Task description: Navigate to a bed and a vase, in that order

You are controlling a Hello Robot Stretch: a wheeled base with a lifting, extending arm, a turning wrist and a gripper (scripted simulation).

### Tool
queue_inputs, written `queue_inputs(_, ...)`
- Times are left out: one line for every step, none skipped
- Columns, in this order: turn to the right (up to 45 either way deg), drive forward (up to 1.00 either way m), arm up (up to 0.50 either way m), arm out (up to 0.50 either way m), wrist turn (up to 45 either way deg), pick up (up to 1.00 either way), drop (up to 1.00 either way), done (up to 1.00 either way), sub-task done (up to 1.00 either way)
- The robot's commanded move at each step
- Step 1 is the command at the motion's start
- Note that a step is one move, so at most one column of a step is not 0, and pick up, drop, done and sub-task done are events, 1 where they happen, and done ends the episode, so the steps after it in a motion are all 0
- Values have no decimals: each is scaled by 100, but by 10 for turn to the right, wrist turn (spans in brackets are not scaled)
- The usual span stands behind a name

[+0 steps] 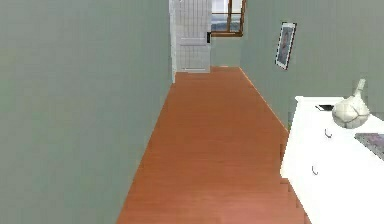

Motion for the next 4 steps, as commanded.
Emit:
queue_inputs(450,0,0,0,0,0,0,0,0)
queue_inputs(30,0,0,0,0,0,0,0,0)
queue_inputs(0,50,0,0,0,0,0,0,0)
queue_inputs(-90,0,0,0,0,0,0,0,0)
